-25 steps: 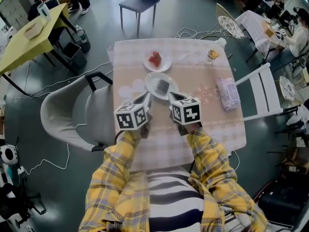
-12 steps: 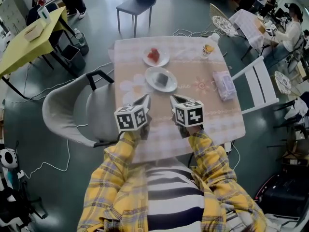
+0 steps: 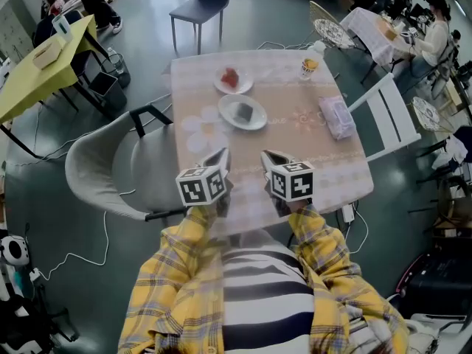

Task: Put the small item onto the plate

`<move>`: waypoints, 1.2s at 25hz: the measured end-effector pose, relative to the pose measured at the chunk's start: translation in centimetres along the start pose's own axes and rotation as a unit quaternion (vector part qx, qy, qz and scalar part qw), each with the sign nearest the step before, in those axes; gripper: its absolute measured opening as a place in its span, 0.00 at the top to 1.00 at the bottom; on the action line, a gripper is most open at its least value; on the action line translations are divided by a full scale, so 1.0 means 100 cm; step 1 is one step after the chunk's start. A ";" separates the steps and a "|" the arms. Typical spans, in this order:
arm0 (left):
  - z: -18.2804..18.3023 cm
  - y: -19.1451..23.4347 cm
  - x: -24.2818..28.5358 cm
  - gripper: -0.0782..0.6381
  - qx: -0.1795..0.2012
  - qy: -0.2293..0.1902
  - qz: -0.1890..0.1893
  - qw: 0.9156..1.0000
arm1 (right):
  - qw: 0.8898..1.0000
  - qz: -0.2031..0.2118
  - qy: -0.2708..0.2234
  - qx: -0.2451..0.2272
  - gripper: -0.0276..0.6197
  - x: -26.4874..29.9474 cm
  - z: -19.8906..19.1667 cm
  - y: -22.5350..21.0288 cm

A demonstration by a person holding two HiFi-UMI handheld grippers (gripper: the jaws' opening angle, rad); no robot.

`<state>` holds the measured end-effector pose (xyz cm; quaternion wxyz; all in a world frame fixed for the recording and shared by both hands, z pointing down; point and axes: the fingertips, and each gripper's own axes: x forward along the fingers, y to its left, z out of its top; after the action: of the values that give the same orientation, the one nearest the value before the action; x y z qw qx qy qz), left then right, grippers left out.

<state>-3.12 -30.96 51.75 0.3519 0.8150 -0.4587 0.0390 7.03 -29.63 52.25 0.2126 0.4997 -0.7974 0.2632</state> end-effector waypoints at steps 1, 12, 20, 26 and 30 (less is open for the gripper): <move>-0.003 -0.001 -0.002 0.90 0.001 0.001 0.000 1.000 | 1.000 -0.001 -0.001 0.003 0.96 -0.003 -0.004 0.000; -0.030 -0.001 -0.024 0.90 0.015 -0.002 0.012 1.000 | 0.999 0.000 -0.005 0.039 0.96 -0.018 -0.039 0.010; -0.048 0.003 -0.030 0.90 0.037 0.004 0.021 0.999 | 0.999 -0.007 -0.006 0.046 0.96 -0.019 -0.052 0.014; -0.050 0.002 -0.030 0.90 0.040 0.001 0.021 0.999 | 0.999 -0.006 -0.007 0.046 0.96 -0.019 -0.057 0.014; -0.051 0.000 -0.031 0.90 0.040 0.001 0.020 0.999 | 0.999 -0.004 -0.007 0.045 0.96 -0.019 -0.056 0.016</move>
<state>-3.58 -25.67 54.38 0.3192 0.8191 -0.4722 0.0653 6.83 -24.18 55.12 0.1851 0.5139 -0.7841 0.2945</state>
